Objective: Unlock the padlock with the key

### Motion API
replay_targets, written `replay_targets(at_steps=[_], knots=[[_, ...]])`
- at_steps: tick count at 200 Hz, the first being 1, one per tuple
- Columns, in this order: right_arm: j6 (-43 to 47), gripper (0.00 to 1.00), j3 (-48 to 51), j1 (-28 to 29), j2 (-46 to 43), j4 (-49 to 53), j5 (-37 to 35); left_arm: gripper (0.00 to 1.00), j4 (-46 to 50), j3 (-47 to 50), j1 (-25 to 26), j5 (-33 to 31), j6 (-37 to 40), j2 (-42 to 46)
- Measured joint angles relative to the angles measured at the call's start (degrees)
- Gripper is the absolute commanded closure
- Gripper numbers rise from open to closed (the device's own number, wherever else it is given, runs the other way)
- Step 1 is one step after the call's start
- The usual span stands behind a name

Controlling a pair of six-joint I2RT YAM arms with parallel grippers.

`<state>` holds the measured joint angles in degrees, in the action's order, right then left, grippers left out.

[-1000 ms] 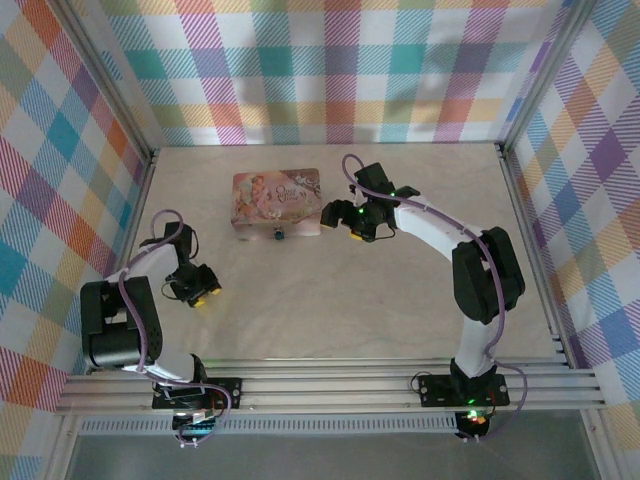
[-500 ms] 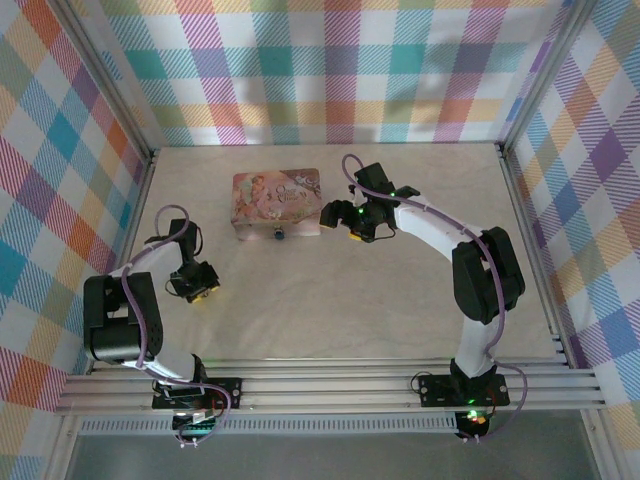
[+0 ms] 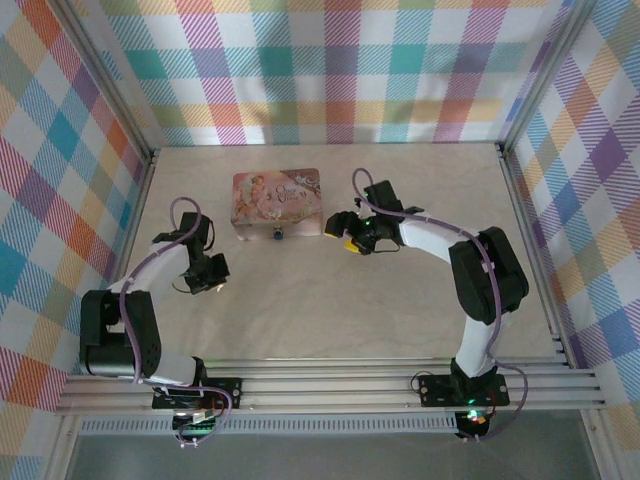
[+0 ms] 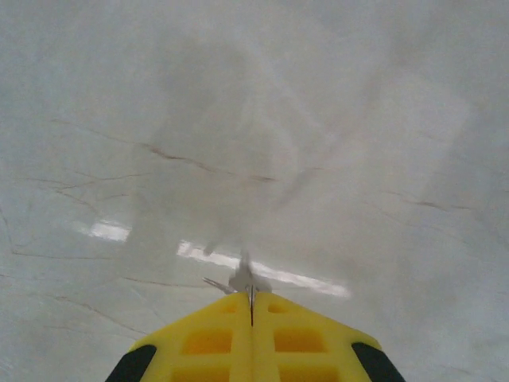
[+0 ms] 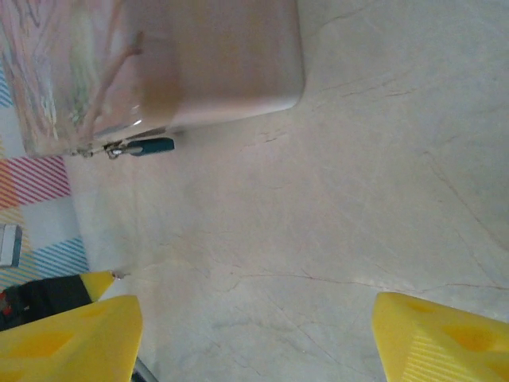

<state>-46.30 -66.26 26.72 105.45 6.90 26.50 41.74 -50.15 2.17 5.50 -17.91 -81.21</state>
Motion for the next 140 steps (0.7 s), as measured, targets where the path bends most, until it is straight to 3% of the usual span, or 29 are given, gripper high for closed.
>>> replay_targets(at_steps=[34,73,109,140], knots=[[-0.4,0.30,2.5,-1.1,-0.9,-7.0,2.3,1.00,2.1,-5.4,1.7,8.7,2.4,5.0],[4.2,0.31,7.0,0.2,-8.6,-14.7,2.7,1.00,3.3,-13.6,3.5,19.7,3.0,7.6],[17.5,0.37,10.4,8.0,-15.2,-19.9,-2.3,1.00,5.4,-23.8,5.3,25.2,2.4,5.4],[28.1,0.41,11.5,14.9,-15.8,-25.7,-5.2,1.00,7.3,-29.0,7.1,28.4,1.4,2.7]])
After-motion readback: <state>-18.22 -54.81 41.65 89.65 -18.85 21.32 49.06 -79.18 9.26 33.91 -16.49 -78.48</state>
